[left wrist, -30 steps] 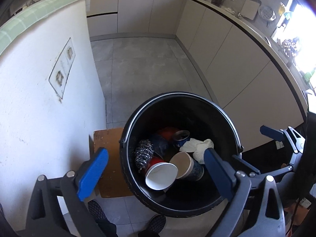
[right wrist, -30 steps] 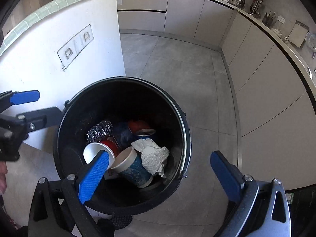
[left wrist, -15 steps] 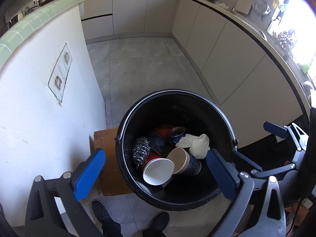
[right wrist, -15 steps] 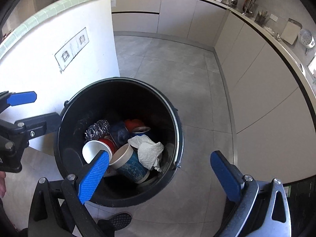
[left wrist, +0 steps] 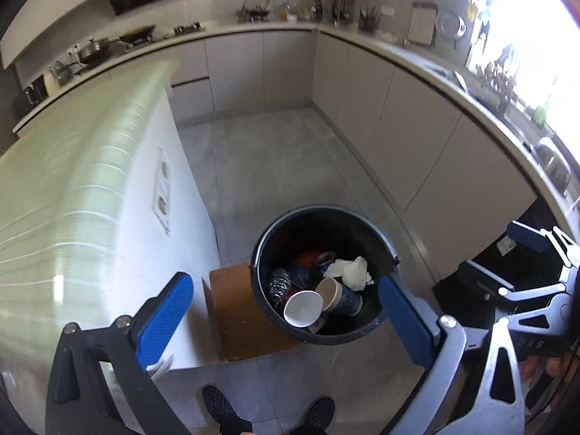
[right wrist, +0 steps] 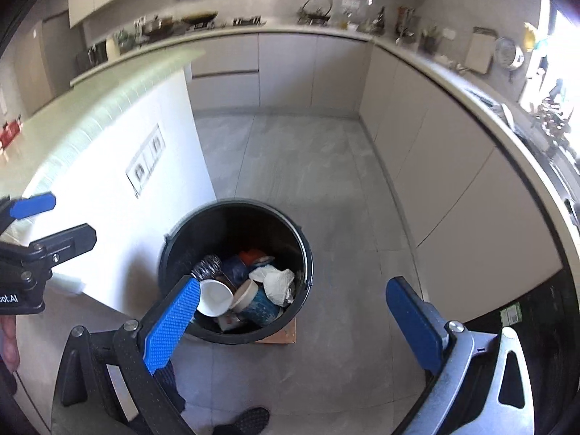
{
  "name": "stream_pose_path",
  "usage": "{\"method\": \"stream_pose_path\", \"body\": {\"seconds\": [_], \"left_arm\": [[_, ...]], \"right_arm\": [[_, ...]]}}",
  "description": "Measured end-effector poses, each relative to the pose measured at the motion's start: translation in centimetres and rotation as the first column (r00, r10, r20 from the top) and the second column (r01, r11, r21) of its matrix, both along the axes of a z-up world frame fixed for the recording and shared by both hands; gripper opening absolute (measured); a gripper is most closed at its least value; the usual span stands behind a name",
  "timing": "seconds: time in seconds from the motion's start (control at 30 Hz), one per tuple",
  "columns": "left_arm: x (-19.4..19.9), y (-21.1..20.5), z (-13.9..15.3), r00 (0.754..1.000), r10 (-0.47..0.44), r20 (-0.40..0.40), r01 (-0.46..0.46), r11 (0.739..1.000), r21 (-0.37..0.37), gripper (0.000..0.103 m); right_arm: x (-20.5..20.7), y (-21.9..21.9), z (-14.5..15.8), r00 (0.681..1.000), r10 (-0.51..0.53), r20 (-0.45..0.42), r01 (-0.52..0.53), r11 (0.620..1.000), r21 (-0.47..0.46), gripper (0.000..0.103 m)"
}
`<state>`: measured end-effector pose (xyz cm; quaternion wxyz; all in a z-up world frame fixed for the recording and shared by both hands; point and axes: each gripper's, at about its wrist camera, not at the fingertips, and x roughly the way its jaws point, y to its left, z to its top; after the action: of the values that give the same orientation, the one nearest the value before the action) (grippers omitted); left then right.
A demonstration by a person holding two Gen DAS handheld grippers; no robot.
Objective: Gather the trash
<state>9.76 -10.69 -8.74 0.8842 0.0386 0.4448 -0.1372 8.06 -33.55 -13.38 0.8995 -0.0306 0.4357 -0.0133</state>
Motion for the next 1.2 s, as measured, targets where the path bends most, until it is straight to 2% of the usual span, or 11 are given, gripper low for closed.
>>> {"method": "stream_pose_path", "body": {"seconds": [0.1,0.23,0.57,0.8,1.2], "left_arm": [[-1.6,1.1,2.2,0.999,0.034,0.041,-0.033,0.999,-0.02,0.103],[-3.4,2.6,4.5,0.993,0.077,0.087,-0.073,0.996,-0.047,0.103],[-7.4,6.0,8.1,0.972,0.137,0.189,-0.124,0.989,-0.08,0.103],[-7.3,7.1,8.6,0.957,0.167,0.238,-0.147,0.984,-0.102,0.103],[-8.7,7.8,9.7,0.938,0.193,0.288,-0.164,0.979,-0.122,0.103]], "right_arm": [[-1.5,0.6,2.4,0.999,-0.015,0.04,0.014,1.0,0.028,0.103],[-3.2,2.1,5.1,0.997,-0.005,0.078,0.003,1.0,0.021,0.103],[-8.4,5.2,10.4,0.983,-0.033,0.183,0.021,0.997,0.07,0.103],[-9.8,5.9,12.3,0.966,-0.027,0.257,0.012,0.998,0.061,0.103],[-10.3,7.0,13.2,0.954,0.041,0.298,-0.052,0.998,0.03,0.103]]}}
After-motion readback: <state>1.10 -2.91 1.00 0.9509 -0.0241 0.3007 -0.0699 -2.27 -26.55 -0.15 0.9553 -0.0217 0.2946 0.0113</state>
